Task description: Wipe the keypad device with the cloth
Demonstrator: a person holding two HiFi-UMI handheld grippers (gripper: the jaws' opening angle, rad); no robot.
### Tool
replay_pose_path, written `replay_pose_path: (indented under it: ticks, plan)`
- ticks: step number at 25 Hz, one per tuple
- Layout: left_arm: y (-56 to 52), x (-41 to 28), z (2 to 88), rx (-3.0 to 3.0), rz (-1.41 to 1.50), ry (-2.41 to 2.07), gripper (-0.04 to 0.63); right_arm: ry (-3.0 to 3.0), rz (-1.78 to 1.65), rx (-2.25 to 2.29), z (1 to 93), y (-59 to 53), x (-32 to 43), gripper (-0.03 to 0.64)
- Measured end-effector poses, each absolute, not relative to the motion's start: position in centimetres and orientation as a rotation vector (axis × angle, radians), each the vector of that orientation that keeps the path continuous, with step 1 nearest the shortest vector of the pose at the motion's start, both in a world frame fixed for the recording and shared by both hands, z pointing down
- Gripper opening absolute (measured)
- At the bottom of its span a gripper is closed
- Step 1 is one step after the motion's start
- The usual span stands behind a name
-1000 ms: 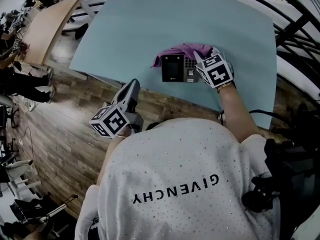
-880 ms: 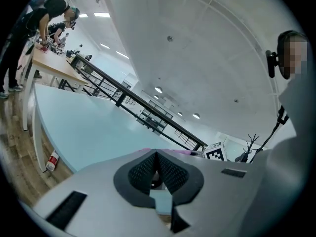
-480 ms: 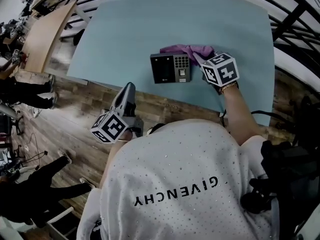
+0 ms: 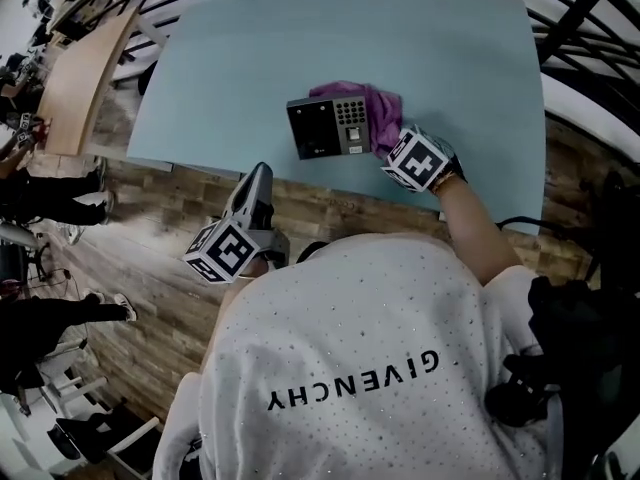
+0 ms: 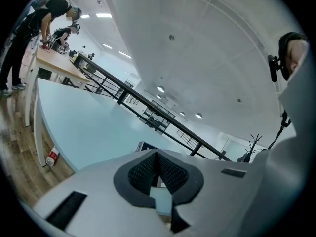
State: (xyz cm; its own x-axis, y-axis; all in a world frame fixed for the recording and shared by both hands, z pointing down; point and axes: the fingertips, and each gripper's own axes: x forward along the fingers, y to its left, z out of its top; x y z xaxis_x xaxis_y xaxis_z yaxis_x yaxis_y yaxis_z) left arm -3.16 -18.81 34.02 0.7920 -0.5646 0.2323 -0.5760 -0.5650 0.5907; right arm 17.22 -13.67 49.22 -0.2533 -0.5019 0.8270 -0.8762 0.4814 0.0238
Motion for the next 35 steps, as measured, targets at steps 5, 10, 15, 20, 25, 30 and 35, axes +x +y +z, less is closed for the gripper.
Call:
replay_pose_path:
  ticks: [5, 10, 15, 20, 25, 30, 35]
  plan:
    - [-18.9, -2.1, 32.9, 2.344, 0.039, -0.756, 0.000, -1.855, 0.601, 1.141, 49.2, -12.6, 16.2, 0.021]
    - [-18.4, -1.8, 31.5, 2.332, 0.001, -0.659, 0.000, -1.986, 0.639, 1.436, 43.5, -12.2, 18.7, 0.020]
    - [-18.5, -2.7, 30.1, 2.303, -0.090, -0.518, 0.000, -2.417, 0.401, 1.880, 27.6, -12.2, 19.5, 0.018]
    - [-17.3, -4.4, 27.0, 2.474, -0.073, -0.367, 0.000, -2.594, 0.022, 2.221, 15.8, -7.9, 17.0, 0.018]
    - [-14.5, -9.2, 27.2, 2.447, -0.043, -0.257, 0.000, -2.197, 0.238, 2.500, 19.6, -3.4, 13.8, 0.018]
    - [-12.6, -14.9, 29.4, 2.388, 0.012, -0.218, 0.000, -1.862, 0.371, 2.469, 26.1, 1.2, 7.7, 0.018]
    - [-9.3, -19.3, 33.2, 2.335, 0.046, -0.189, 0.000, -1.830, 0.454, 2.435, 30.6, 6.5, 0.9, 0.018]
